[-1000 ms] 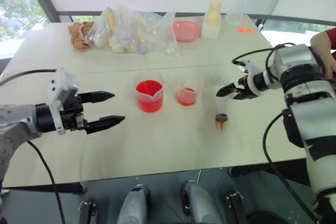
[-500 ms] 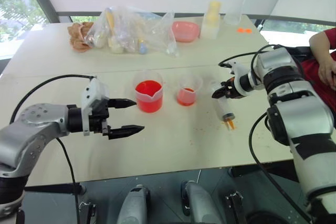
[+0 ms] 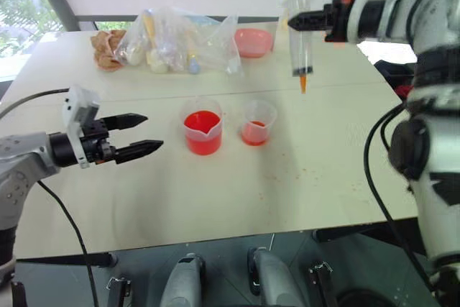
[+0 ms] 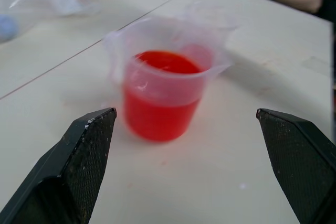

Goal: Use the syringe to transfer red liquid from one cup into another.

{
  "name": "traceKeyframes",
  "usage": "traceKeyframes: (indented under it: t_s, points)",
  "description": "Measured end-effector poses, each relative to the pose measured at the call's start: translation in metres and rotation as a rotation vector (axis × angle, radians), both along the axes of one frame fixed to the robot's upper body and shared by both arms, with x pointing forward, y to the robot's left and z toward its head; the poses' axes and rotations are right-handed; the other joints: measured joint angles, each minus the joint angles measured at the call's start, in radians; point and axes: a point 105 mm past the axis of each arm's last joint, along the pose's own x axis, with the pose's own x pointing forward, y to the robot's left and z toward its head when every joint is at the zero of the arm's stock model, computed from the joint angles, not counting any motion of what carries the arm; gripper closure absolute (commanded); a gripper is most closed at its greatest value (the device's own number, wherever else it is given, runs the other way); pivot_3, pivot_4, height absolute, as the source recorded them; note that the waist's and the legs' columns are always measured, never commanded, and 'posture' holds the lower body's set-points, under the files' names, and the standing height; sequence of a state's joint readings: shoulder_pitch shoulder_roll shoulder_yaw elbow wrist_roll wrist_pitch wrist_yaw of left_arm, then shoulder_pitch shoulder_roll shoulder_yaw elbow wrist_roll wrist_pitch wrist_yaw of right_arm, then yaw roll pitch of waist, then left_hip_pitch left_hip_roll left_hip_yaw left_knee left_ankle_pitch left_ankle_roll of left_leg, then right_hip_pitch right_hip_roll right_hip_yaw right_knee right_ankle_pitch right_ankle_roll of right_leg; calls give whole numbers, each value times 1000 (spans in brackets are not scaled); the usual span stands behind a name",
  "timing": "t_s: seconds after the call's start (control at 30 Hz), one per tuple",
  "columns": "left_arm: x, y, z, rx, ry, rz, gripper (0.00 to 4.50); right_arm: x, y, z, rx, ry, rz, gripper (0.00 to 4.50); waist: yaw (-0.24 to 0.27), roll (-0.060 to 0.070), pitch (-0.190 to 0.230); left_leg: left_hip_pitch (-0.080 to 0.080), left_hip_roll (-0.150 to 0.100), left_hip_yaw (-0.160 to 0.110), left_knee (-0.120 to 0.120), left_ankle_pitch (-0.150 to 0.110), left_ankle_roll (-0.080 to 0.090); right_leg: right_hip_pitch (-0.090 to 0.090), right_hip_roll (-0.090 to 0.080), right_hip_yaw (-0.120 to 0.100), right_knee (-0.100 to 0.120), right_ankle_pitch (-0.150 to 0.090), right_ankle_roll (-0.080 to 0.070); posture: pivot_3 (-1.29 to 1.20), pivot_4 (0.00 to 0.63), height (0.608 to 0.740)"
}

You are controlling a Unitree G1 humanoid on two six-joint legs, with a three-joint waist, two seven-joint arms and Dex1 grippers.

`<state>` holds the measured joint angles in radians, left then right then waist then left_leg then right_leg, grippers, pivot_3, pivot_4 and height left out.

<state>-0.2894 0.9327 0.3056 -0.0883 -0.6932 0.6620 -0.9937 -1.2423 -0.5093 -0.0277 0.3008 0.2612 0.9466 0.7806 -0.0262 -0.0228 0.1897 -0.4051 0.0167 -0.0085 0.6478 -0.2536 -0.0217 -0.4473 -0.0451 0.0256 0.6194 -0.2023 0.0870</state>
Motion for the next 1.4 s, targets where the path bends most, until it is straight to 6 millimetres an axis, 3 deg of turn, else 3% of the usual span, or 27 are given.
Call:
traceKeyframes:
  t_s: [0.07,0.1,0.2,0.33,0.53,0.7,0.87,1.07,1.4]
  points:
    - [16,13,-2,-12,-24,76,0,-5,38,-36,20,-37,95,3103,-6,1,1,-3,0,0,2,1,-1,-3,0,0,3,0,0,0,150,740]
    - [22,16,0,-24,-43,95,0,-8,52,-42,58,-61,123,3103,-6,0,1,-4,-1,0,2,1,-2,-5,-1,0,6,0,0,0,150,740]
    - [37,22,19,-34,-118,132,0,-30,103,-32,235,-188,253,3103,-8,-2,2,-5,-1,0,4,2,-3,-8,-2,0,11,0,0,0,150,740]
    - [40,15,43,-29,-193,103,0,-47,130,-15,340,-271,313,3103,-11,-3,1,-4,-1,-1,3,2,-3,-7,-2,0,11,0,0,0,150,740]
    - [38,13,48,-29,-192,88,0,-44,131,-22,334,-261,290,3103,-17,-3,1,-4,-1,-1,3,2,-3,-7,-2,0,11,0,-1,0,150,740]
    - [34,13,51,-30,-207,89,0,-35,121,-39,321,-217,240,3103,-21,-3,1,-3,-1,-1,2,2,-3,-7,-1,1,12,0,-1,0,150,740]
    - [34,12,49,-27,-201,96,0,-31,119,-41,322,-217,220,3103,-21,-3,1,-3,-1,-1,2,2,-3,-8,-1,1,12,0,-1,0,150,740]
    - [34,12,49,-27,-201,98,0,-23,105,-34,298,-251,178,3103,-19,-3,1,-3,-1,-1,2,2,-3,-8,-1,1,12,0,-1,0,150,740]
    - [43,3,55,-2,-243,77,0,-22,92,-3,291,-368,131,3103,-18,-3,1,-3,-1,-1,2,2,-3,-8,-1,1,12,0,-1,0,150,740]
